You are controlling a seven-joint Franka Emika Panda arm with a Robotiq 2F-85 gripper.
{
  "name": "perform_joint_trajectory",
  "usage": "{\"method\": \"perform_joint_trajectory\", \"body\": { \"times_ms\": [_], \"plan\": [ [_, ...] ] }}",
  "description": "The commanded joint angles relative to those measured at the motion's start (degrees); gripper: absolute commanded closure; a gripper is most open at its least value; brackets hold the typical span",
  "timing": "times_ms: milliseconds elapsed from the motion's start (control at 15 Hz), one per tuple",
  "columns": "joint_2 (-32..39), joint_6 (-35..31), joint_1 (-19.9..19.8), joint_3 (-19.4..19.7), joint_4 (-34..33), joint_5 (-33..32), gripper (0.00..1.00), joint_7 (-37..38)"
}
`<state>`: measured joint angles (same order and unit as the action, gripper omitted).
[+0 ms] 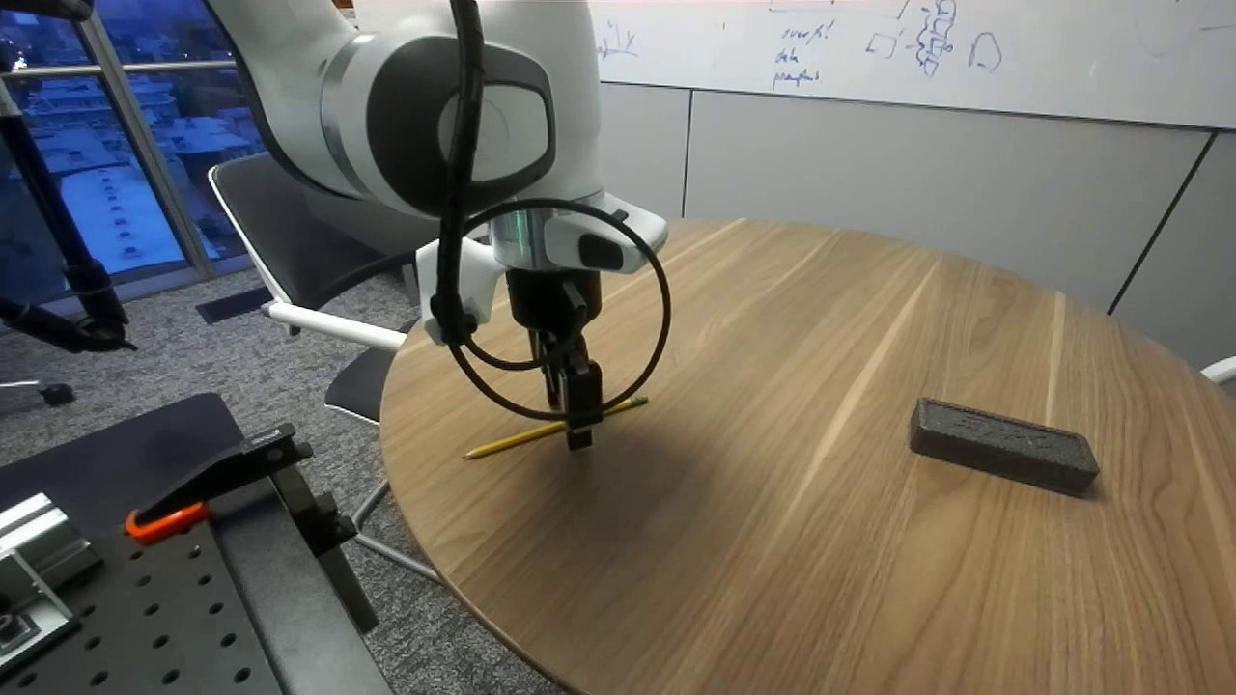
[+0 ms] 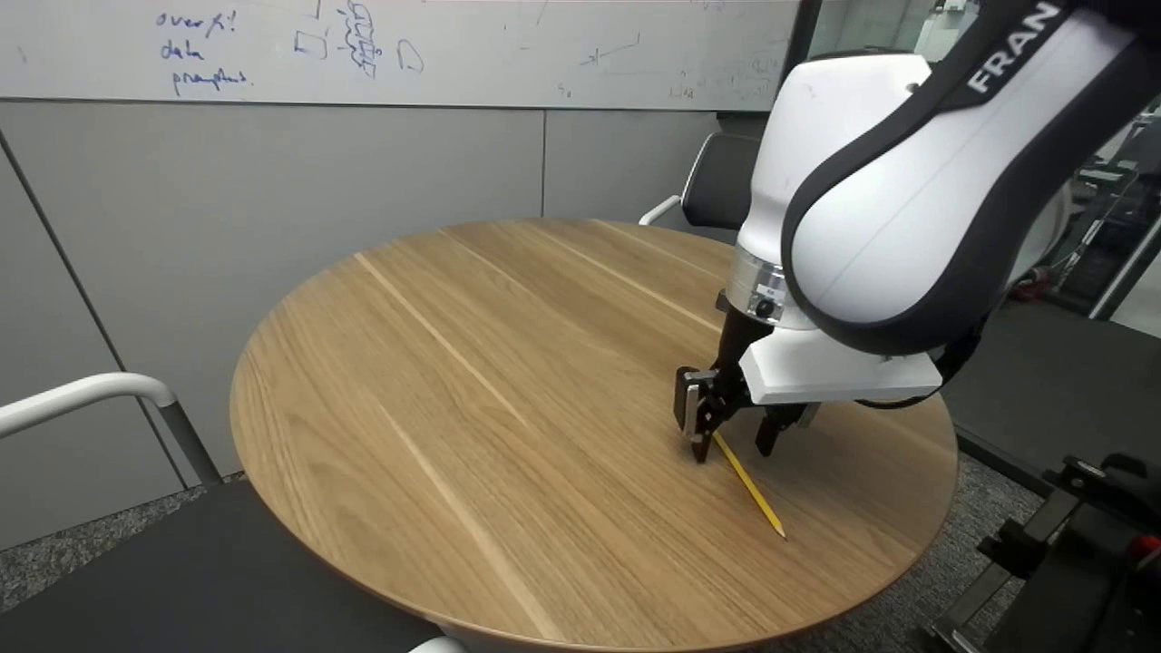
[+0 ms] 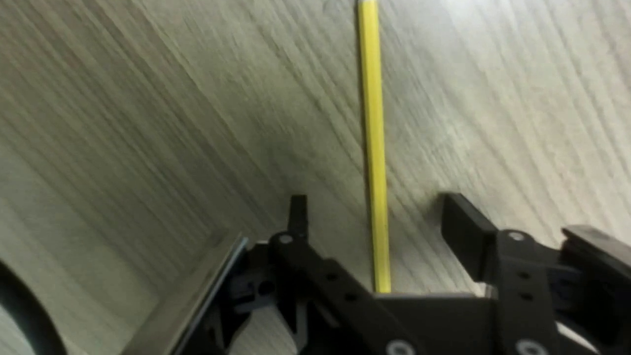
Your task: Move the pencil to the right
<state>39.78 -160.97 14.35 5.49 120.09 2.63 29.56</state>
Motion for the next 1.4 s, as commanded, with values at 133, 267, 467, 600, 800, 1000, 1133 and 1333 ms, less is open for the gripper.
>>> {"method": "perform_joint_trajectory", "body": {
  "times_ms": [133, 267, 467, 600, 800, 1000, 1133, 1333],
  "plan": [
    [2.3, 1.1, 3.1, 2.5, -3.5, 0.7, 0.74, 1.9],
    [2.3, 1.4, 3.5, 2.8, -3.7, 0.7, 0.89, 2.3],
    [2.2, 1.9, 3.4, 2.8, -3.9, 0.8, 1.0, 2.6],
    [2.0, 2.5, 3.4, 2.9, -4.0, 0.7, 0.98, 2.8],
    [-4.6, 2.9, 2.8, 1.9, 0.9, 0.7, 0.98, 1.4],
    [-13.7, 3.4, 0.1, 1.3, 7.1, 1.0, 0.98, -1.4],
    [-17.4, 6.2, -2.5, 2.4, 7.7, 0.8, 0.98, -2.3],
    [-18.2, 10.2, -8.0, 4.9, 4.0, 0.1, 0.98, -3.2]
  ]
}}
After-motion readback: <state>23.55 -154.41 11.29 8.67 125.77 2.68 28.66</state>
